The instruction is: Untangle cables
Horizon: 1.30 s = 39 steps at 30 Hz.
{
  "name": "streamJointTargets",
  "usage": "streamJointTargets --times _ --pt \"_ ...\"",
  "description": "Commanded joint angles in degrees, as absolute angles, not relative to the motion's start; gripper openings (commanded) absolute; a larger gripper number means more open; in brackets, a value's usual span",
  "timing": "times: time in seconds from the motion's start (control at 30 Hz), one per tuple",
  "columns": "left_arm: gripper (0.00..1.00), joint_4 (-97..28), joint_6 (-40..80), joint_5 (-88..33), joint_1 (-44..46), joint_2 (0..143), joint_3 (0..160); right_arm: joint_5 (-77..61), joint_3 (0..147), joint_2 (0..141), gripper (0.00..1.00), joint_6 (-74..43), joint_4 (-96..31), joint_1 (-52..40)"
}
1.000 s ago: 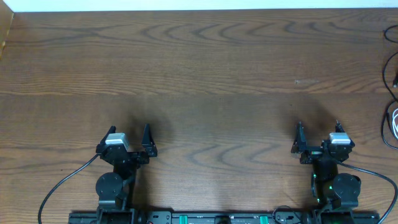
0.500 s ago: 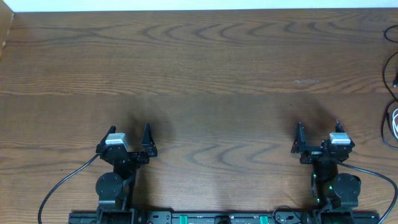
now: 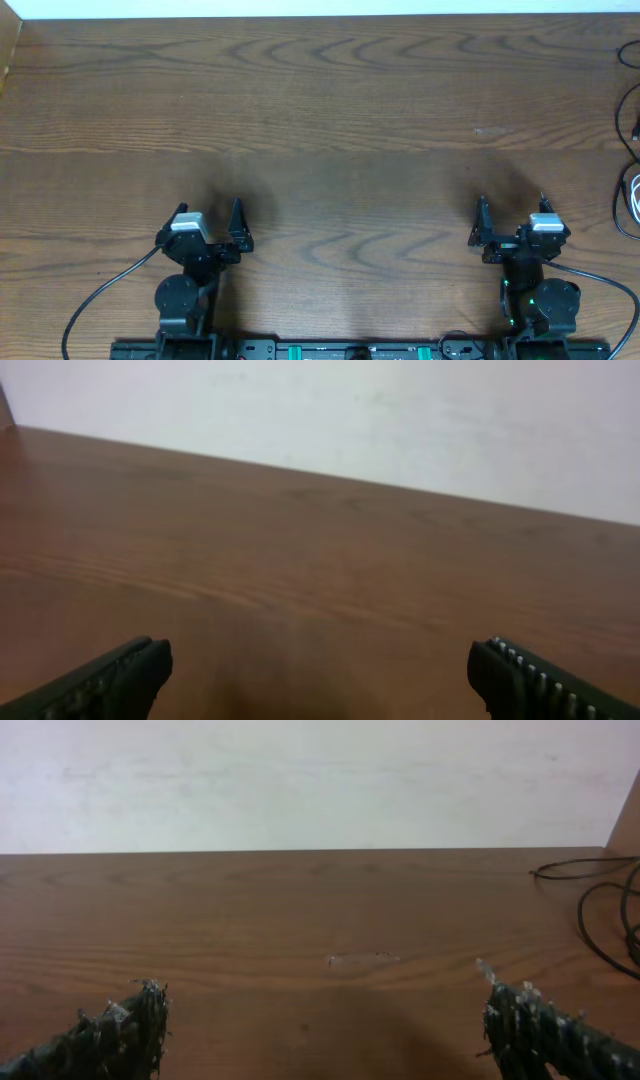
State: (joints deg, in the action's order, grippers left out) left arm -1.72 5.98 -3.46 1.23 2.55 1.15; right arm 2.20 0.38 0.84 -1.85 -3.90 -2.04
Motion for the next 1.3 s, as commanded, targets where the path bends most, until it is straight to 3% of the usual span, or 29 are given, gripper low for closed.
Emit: streamJointTargets --times 0.0,0.7,1.27 --pt "1.00 -3.8 5.7 -3.4 1.4 4.4 0.2 2.4 0.3 0.3 0.99 -0.8 -4.1 -1.8" --pt "1.00 -3.9 5.7 -3.4 1.4 15.1 0.2 2.4 0.3 0.3 0.99 -0.8 -4.1 -1.8" --pt "1.00 -3.8 5.7 -3.4 2.3 3.3 0.2 2.4 0.3 0.3 0.99 -0.8 -4.1 -1.8"
